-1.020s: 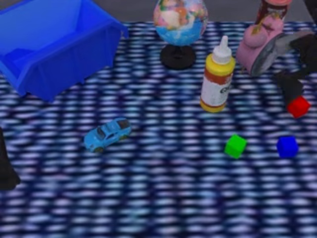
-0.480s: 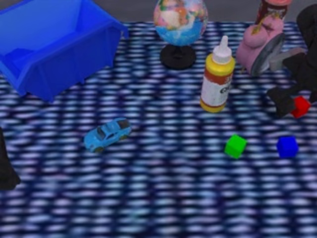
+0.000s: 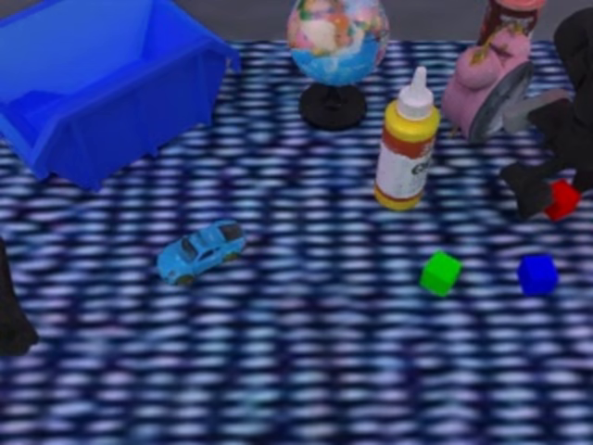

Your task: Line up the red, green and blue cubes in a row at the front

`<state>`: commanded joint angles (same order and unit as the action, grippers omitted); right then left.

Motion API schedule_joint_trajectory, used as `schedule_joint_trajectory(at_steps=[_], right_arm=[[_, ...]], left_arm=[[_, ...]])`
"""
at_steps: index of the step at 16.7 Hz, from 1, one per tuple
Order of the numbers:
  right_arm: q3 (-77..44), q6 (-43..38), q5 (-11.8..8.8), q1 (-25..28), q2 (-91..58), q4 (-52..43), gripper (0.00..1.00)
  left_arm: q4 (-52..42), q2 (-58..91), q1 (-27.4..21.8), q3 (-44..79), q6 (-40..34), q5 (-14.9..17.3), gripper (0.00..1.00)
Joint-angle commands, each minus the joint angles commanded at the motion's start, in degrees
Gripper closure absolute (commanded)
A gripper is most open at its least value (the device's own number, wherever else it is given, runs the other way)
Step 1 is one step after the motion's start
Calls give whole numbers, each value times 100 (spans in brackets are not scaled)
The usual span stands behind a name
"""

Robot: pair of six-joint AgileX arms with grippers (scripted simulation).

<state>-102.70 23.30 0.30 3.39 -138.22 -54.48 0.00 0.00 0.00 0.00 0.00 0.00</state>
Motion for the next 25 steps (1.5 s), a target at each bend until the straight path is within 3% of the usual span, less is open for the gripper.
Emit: schedule_joint_trajectory(at_steps=[6, 7, 14, 16, 25], right_arm=[[0, 0, 0, 0, 0, 0, 98], [0, 0, 0, 0, 0, 0, 100], [0, 0, 0, 0, 0, 0, 100], [-65, -61, -84, 2, 252, -120, 100], [-1016, -56, -88, 47, 624, -1447, 100]], left_arm=[[0, 0, 0, 0, 0, 0, 0], [0, 0, 0, 0, 0, 0, 0], [0, 0, 0, 0, 0, 0, 0], [0, 0, 0, 0, 0, 0, 0], [0, 0, 0, 0, 0, 0, 0]])
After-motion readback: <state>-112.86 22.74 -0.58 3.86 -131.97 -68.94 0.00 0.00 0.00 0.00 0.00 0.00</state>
